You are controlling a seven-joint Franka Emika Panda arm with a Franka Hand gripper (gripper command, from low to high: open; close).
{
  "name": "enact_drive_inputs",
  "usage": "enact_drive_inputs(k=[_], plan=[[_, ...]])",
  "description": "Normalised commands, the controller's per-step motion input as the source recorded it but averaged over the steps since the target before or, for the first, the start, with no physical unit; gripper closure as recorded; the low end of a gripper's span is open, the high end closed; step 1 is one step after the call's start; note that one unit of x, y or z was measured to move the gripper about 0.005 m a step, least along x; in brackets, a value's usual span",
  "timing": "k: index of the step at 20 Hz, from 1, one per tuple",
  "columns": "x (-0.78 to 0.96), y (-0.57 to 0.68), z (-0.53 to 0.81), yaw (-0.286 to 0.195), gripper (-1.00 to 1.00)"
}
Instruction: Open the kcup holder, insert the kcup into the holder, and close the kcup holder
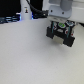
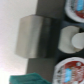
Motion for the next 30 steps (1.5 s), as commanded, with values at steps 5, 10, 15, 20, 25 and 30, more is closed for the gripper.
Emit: enact_drive_inputs(k=[5, 10, 15, 20, 25, 30], plan=[[0.21, 0.15, -0.30, 0.210, -1.00], [-0.12, 0.07, -0.18, 0.260, -1.00], [-0.39, 0.19, -0.10, 0.220, -1.00], [-0.45, 0.41, 0.00, 0.136, -1.00], [-0.43, 0.53, 0.05, 0.113, -1.00], [-0.53, 0.51, 0.10, 0.098, -1.00]])
